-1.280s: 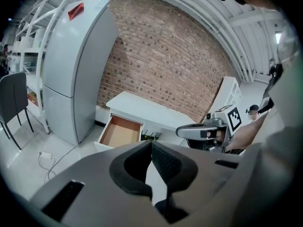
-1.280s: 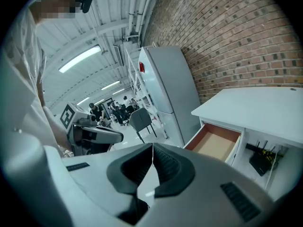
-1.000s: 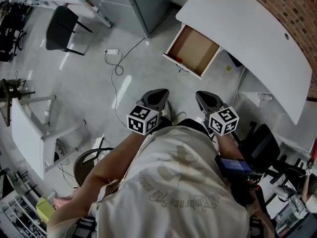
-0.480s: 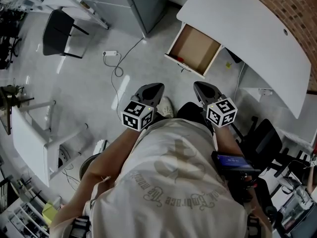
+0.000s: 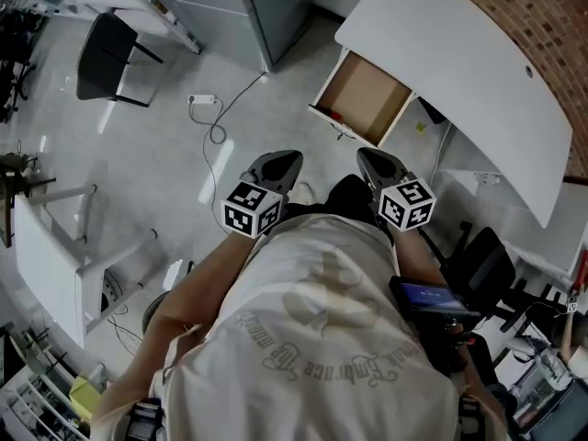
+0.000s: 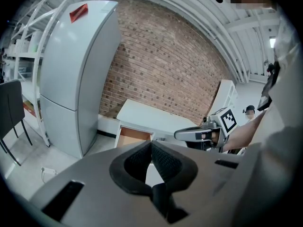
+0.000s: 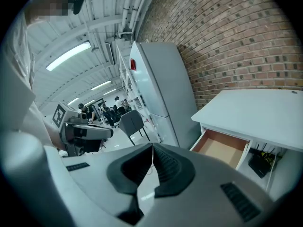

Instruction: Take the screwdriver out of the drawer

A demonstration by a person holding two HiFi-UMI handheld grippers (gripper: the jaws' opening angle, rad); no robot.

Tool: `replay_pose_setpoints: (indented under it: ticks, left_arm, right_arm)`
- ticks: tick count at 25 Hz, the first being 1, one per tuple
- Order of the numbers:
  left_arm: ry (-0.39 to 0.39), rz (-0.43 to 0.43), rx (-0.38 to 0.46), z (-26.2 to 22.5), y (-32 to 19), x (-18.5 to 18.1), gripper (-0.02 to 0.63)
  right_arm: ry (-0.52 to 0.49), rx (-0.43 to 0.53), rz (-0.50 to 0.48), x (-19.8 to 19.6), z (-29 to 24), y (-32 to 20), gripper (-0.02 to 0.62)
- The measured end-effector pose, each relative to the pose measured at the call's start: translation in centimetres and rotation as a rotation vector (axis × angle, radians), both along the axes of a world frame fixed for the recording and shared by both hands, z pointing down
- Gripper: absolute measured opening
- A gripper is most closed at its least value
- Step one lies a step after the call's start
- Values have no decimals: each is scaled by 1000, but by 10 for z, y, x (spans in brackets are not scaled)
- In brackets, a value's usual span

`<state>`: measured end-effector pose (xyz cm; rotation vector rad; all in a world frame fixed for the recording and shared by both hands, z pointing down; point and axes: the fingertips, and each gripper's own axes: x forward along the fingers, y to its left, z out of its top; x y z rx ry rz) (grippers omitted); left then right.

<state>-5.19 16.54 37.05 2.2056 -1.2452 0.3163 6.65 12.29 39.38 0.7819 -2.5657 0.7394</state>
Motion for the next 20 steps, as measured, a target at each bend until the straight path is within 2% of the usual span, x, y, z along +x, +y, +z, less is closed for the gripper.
replay_pose_setpoints:
  ticks: [12, 20]
  left_arm:
    - [-6, -69, -61, 23, -36, -13, 21]
    - [-24, -100, -80, 28, -79, -18, 21]
  right_arm:
    - [26, -73, -80, -20, 37, -42, 23]
    - [81, -72, -225, -36, 61, -76, 23]
